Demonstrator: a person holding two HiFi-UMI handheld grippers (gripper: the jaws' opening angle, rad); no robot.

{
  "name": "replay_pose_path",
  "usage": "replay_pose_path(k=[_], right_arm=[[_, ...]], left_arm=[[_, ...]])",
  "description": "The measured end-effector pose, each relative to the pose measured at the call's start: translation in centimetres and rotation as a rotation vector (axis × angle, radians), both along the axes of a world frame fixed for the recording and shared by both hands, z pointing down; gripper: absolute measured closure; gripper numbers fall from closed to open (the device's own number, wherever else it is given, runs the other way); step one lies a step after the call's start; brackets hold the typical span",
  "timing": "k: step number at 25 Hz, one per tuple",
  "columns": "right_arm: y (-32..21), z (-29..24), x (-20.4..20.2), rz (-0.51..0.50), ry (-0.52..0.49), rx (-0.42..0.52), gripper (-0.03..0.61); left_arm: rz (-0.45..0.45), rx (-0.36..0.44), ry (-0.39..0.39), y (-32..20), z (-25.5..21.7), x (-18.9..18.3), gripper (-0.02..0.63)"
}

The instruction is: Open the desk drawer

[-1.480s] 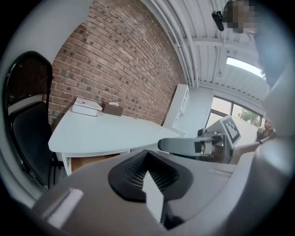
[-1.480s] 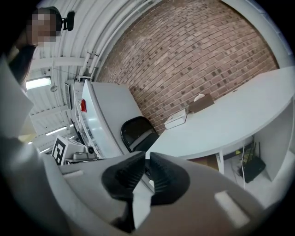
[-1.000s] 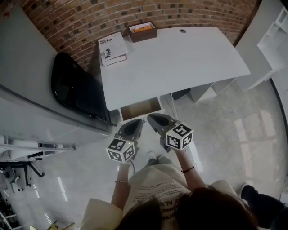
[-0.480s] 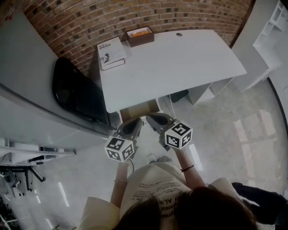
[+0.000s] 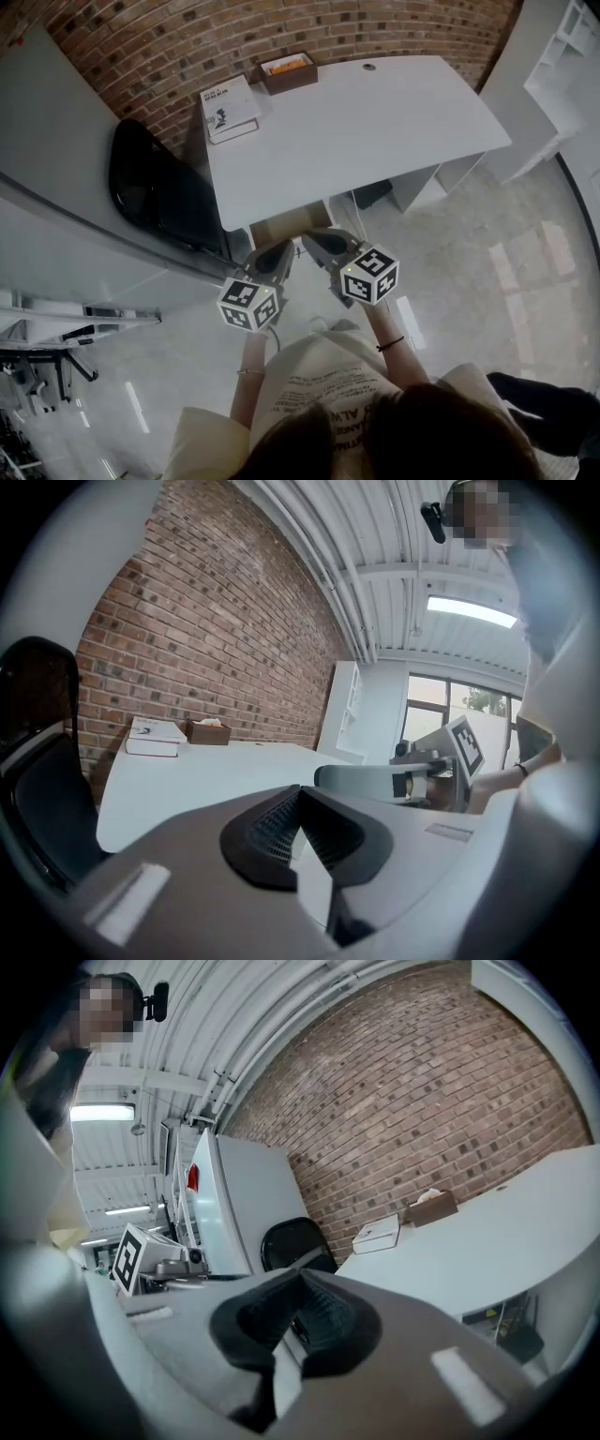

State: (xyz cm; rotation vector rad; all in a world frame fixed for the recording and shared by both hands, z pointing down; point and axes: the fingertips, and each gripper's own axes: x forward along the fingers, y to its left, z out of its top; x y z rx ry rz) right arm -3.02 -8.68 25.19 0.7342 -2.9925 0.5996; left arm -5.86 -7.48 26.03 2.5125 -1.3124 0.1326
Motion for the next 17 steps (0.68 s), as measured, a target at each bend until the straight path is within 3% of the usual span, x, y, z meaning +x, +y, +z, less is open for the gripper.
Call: replay_pose_path(k=[17], right_arm=[[0.82,0.35,0.29,-0.002,-0.031,-0.031,0.575]], left_arm=[[0.019,-0.028,0.004,0.48,0.70,0.15,0.615]])
